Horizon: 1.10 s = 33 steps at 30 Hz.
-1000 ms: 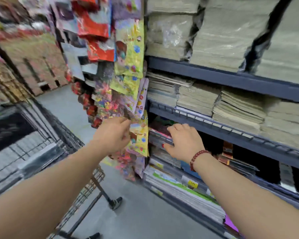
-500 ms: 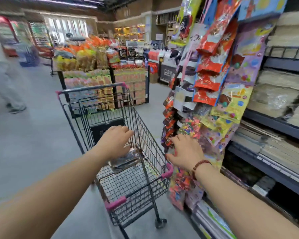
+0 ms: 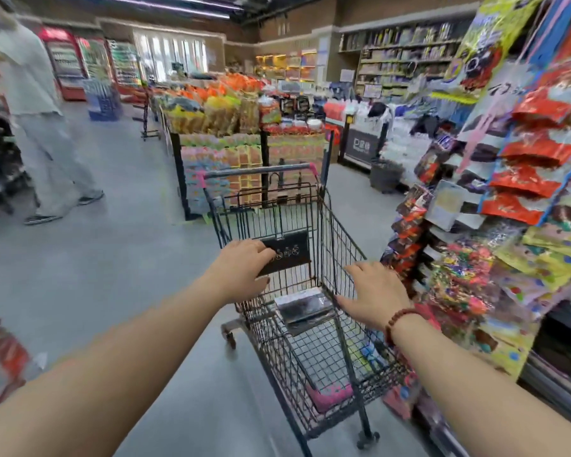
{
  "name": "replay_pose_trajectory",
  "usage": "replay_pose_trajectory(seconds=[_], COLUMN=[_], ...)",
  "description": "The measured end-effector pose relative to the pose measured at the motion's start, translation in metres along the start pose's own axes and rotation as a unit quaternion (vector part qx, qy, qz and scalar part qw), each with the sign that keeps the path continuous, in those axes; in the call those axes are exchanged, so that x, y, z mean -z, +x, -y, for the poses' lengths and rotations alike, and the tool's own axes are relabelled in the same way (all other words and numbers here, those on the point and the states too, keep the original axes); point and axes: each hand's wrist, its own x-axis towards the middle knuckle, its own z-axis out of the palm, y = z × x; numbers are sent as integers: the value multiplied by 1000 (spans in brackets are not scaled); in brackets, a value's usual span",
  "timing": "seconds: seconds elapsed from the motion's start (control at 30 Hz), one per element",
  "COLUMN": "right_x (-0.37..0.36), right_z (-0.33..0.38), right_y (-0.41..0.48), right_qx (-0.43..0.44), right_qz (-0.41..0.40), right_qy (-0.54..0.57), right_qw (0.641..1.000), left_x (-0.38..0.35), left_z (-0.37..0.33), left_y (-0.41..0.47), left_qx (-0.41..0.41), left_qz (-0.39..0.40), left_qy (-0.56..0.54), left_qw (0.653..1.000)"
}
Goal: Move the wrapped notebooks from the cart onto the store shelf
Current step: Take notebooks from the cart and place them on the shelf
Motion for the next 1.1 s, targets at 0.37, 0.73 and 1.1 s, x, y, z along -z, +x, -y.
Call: replay_pose_trajectory(seconds=[0.37,0.73,1.1], right_x=[-26,-65,-112], right_z=[30,12,20], right_y=[88,190,262], right_qx=[23,22,-53], right_qz=[26,46,72], right_qy=[-15,2,-17], right_qw=[999,999,996], left_x=[-34,-65,-137], left_z=[64,104,162], left_y=[43,134,221], left_qx=[22,4,-93], left_qz=[4,21,40], left_qy=[-25,-16,-31], left_qw=[999,1000,994])
